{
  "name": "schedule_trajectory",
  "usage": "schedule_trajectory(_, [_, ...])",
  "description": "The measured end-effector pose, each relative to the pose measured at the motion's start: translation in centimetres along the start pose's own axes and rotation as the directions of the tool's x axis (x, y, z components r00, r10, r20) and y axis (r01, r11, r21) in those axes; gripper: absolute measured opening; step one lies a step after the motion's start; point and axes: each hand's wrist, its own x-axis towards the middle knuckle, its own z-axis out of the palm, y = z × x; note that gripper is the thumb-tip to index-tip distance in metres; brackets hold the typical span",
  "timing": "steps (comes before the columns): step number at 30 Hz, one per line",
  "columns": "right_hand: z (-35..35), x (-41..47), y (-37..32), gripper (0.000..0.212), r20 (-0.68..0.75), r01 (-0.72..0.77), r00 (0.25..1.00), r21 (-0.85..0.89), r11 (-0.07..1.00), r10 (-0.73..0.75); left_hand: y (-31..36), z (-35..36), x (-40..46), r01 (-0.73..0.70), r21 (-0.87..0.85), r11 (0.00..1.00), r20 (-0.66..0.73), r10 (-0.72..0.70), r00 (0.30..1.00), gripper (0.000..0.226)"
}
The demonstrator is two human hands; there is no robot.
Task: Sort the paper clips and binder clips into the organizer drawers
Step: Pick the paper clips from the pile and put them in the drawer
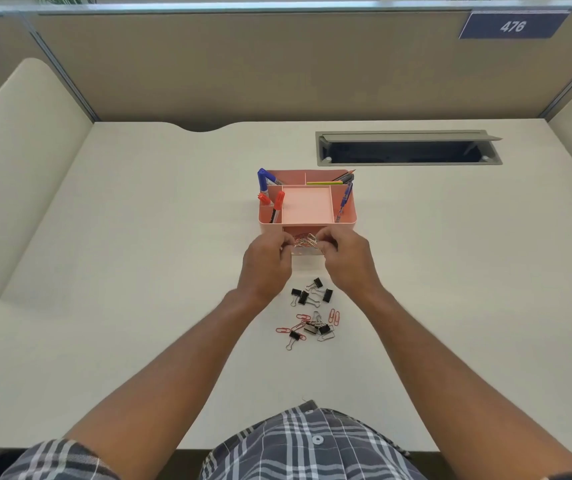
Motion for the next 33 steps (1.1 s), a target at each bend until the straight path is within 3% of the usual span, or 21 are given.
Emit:
schedule_trajectory(6, [0.5,2.4,-0.3,0.02,0.054,0.095,0.995,-0.22,0.971,-0.086,0.3,0.9,2.0,-0.01,0.089,0.996,0.018,0.008,1.0,0.015])
schedule_trajectory(13, [-0.4,0.2,1.0,0.018,0.024,0.104,0.994,-0.108,0.989,-0.102,-1.0,1.2,-1.0,-0.047,0.045,0.998,0.008,0.047,0.999,0.016])
schedule_trajectory(16, [0.0,-2.5,2.8,0.015,0.12,0.014,0.993,-0.145,0.989,0.004,-2.1,1.9,-4.1,-0.022,0.047,0.999,0.106,0.017,0.994,0.015])
schedule_trajectory(19, [0.7,-5.0,4.8,0.017,0.216,-0.05,0.968,-0.343,0.938,0.131,-2.8,2.6,-7.2,-0.042,0.094,0.995,0.262,0.016,0.965,0.015])
schedule_trajectory(24, [1.5,-8.1,6.6,0.022,0.129,-0.21,0.928,-0.595,0.776,0.351,-3.1,3.6,-9.1,-0.024,0.148,0.989,0.356,-0.031,0.934,0.021])
schedule_trajectory(27, [2.3,-8.6,6.3,0.028,0.105,-0.248,0.92,-0.59,0.768,0.378,-3.0,3.8,-8.9,-0.008,0.177,0.984,0.358,-0.057,0.932,0.022])
schedule_trajectory(33, [3.7,-8.1,5.0,0.021,0.163,-0.171,0.934,-0.575,0.8,0.317,-2.8,4.1,-8.3,-0.008,0.236,0.972,0.376,-0.083,0.923,0.013])
